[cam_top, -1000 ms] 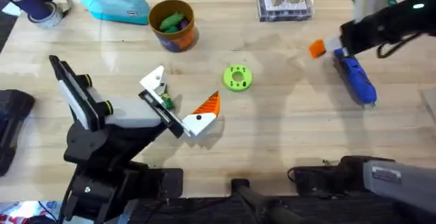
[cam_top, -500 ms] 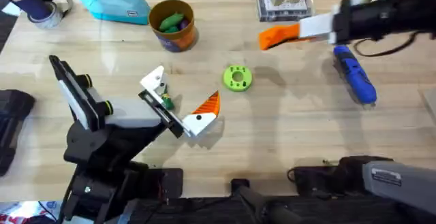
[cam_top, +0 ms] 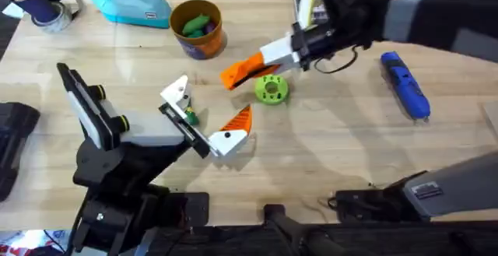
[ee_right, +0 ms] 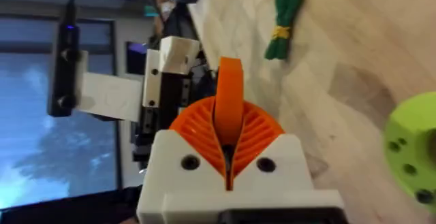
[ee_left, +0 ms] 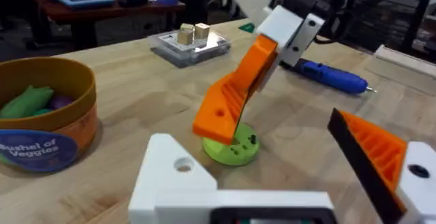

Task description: Pick up the gripper from the table and insert it into the empty holder that is missing its gripper. Then pick up a screw, insert it into the mounting hole, and use the screwdriver to tighten it. Finally, clean up the table by picking up the vegetable and placing it into the bucket.

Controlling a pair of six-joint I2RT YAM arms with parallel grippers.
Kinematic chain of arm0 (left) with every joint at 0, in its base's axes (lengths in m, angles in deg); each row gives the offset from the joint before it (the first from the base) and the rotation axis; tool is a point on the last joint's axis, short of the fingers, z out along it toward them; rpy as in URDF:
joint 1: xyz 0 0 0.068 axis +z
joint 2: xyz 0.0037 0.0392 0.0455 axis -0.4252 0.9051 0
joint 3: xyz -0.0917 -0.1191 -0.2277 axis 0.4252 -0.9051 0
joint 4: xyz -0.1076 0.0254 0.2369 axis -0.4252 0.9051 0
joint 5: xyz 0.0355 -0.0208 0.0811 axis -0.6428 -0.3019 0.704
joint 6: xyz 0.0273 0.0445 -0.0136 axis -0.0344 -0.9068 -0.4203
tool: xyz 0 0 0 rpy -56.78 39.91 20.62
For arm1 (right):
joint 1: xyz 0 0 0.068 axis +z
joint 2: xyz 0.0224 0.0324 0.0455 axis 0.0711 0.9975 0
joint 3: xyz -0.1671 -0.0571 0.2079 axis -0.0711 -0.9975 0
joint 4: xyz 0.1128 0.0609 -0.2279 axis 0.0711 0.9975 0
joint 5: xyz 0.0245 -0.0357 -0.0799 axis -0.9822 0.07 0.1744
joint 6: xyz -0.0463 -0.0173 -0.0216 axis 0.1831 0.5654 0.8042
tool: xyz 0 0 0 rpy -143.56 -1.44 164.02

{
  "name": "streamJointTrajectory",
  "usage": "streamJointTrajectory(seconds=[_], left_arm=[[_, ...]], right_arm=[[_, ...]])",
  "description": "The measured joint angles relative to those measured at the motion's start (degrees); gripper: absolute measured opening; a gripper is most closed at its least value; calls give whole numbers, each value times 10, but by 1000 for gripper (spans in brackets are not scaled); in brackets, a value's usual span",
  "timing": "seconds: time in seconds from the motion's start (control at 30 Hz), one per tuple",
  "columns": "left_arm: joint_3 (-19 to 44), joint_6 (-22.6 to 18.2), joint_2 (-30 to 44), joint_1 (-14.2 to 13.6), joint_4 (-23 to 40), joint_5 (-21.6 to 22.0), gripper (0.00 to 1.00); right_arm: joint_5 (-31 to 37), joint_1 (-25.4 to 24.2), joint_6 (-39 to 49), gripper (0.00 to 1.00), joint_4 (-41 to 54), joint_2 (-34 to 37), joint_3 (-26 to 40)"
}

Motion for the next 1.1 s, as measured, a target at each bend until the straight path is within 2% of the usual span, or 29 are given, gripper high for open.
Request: streamJointTrajectory(seconds=[0.23,0.53,0.73,0.93,1.1], left_arm=[[0,0,0,0,1,-29,991],[0,0,0,0,1,-43,991],[0,0,0,0,1,-43,991],[0,-2,0,0,1,-41,991],[0,2,0,3,2,-35,991]], right_arm=[[-63,37,-64,10,-31,23,0],[-94,74,-93,10,-71,23,0],[-100,80,-116,10,-87,23,0],[-100,80,-161,10,-143,25,-2],[-113,83,-205,10,-172,52,-2]])
